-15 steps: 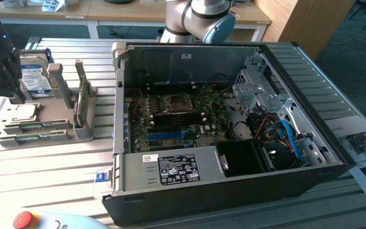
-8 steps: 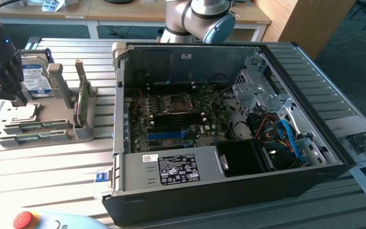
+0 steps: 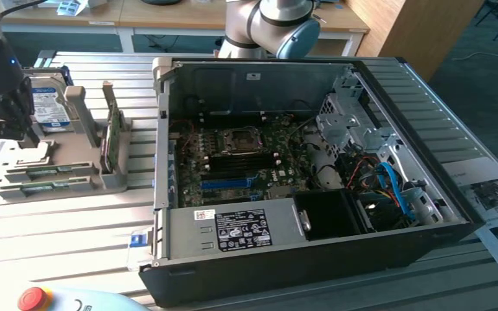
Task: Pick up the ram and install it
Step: 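Pick up the ram and move it above insertion slot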
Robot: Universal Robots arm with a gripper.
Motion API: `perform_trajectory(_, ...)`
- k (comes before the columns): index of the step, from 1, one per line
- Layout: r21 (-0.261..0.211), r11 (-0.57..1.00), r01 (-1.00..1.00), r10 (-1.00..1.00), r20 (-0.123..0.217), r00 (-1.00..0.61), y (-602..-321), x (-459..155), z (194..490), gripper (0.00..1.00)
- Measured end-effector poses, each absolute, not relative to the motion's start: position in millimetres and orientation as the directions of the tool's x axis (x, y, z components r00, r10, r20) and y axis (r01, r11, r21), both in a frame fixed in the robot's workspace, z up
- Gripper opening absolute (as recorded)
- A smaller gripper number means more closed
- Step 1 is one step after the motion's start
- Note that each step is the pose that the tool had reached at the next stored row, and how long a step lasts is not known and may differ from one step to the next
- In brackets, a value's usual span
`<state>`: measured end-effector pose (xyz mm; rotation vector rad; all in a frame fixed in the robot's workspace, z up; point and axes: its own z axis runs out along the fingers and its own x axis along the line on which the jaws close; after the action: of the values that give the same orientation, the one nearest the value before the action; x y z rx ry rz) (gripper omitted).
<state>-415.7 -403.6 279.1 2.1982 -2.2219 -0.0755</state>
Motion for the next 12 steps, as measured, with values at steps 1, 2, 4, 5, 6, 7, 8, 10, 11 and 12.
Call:
perform_trajectory(1, 0.045, 0.01, -0.999, -1.0, -0.023, -0.011, -403.6, -415.7, 278.2, 0.1)
perform_trajectory(2, 0.045, 0.01, -0.999, -1.0, -0.023, -0.011, -403.6, -415.7, 277.3, 0.1)
perform_trajectory(4, 0.045, 0.01, -0.999, -1.0, -0.023, -0.011, -403.6, -415.7, 275.5, 0.1)
perform_trajectory(5, 0.045, 0.01, -0.999, -1.0, -0.023, -0.011, -403.6, -415.6, 274.7, 0.1)
perform_trajectory(6, 0.045, 0.01, -0.999, -1.0, -0.023, -0.011, -403.6, -415.7, 274.1, 0.1)
perform_trajectory(7, 0.045, 0.01, -0.999, -1.0, -0.023, -0.011, -403.6, -415.7, 273.6, 0.1)
perform_trajectory(8, 0.045, 0.01, -0.999, -1.0, -0.023, -0.011, -403.7, -415.7, 273.0, 0.1)
perform_trajectory(10, 0.045, 0.01, -0.999, -1.0, -0.023, -0.011, -403.6, -415.7, 271.9, 0.1)
perform_trajectory(11, 0.045, 0.01, -0.999, -1.0, -0.023, -0.011, -403.6, -415.6, 271.4, 0.1)
perform_trajectory(12, 0.045, 0.01, -0.999, -1.0, -0.023, -0.011, -403.6, -415.7, 270.8, 0.1)
